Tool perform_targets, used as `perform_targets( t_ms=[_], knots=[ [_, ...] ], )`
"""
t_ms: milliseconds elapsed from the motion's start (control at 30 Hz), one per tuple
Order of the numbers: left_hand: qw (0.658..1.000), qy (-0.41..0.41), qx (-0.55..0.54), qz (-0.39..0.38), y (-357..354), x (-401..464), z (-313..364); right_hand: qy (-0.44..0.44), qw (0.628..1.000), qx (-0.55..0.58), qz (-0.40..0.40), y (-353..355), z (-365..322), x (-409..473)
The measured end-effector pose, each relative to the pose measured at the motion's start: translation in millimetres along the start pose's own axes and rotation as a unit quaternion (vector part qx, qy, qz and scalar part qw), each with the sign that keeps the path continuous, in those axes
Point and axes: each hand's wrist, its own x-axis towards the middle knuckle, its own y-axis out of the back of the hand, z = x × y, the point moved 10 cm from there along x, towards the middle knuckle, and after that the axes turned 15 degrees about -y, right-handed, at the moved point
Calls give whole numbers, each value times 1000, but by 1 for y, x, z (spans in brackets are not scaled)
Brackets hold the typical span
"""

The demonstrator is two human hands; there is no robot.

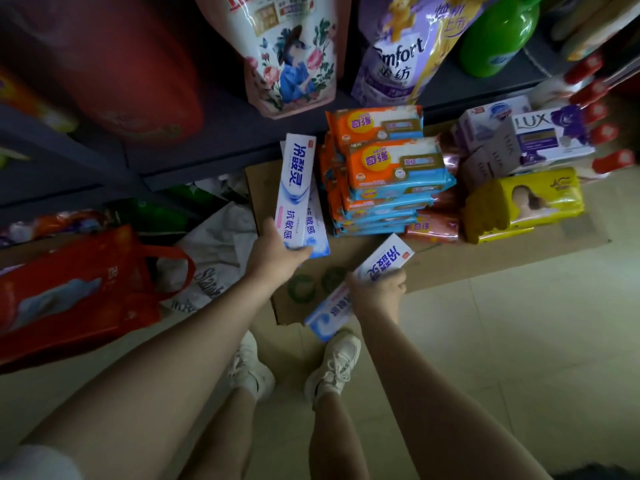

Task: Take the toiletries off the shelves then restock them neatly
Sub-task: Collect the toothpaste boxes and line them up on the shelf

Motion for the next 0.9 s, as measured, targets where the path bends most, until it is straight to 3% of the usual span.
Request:
perform_targets(
  t_ms=[67, 167, 300, 433, 667, 800, 900],
  knots=[
    [1000, -11, -1, -7, 9, -5, 0, 35, 999, 0, 31, 17, 6, 0],
    [1000, -16, -9, -3, 21, -16, -1, -9, 999, 23, 40, 28, 34, 4],
    [999, -17, -49, -13, 34, -37, -6, -87, 988, 97, -89, -17, 60, -1],
    [995, -42, -84, -36, 47, -53, -5, -126, 971, 139, -146, -50, 63, -5],
    [992, -65, -75, -82, 94, -90, 16, -142, 933, 186, -272, -24, 63, -66],
    [988, -118, -24, -95, 144, -112, 55, -119, 932, 251, -233, 6, 40, -116],
    [981, -169, -8, -94, 179, -126, 83, -82, 907, 336, -240, 17, 9, -163]
  ],
)
